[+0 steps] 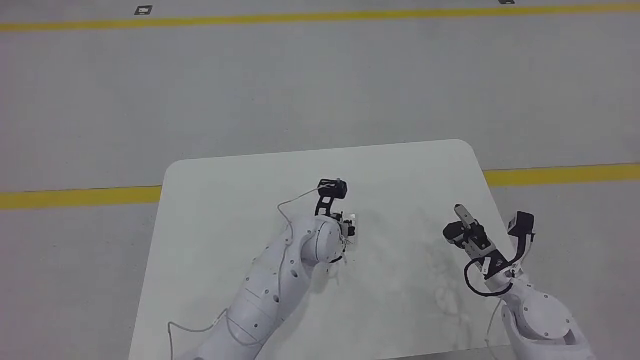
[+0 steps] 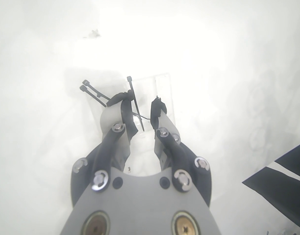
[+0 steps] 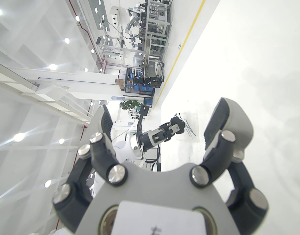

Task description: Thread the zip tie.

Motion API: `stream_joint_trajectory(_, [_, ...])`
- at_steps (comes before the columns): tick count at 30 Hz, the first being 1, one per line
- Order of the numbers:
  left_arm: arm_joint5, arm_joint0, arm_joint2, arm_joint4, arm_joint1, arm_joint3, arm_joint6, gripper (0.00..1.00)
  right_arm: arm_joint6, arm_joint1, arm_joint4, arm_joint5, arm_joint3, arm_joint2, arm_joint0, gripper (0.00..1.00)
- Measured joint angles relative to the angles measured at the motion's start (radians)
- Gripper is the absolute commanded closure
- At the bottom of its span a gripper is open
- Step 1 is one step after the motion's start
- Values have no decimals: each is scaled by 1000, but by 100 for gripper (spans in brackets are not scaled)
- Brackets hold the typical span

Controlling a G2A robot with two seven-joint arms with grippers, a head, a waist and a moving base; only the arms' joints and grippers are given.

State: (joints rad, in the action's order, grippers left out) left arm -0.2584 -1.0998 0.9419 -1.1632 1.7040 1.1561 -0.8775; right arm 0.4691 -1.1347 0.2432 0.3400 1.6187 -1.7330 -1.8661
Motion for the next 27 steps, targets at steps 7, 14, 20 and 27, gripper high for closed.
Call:
stream_joint_trajectory(7, [-8, 9, -13, 13, -3, -10, 4, 80, 0, 0, 0, 0, 0, 0, 0, 0])
stream_joint_trajectory(14, [-25, 22, -25, 26, -5, -31, 15, 79, 0, 0, 0, 0, 0, 0, 0, 0])
stream_joint_trajectory(20, [-28, 36, -29, 47, -7, -54, 27, 80, 0, 0, 0, 0, 0, 0, 0, 0])
stream_joint_trajectory(27, [-34, 50, -39, 69, -9, -75, 39, 84, 0, 0, 0, 0, 0, 0, 0, 0])
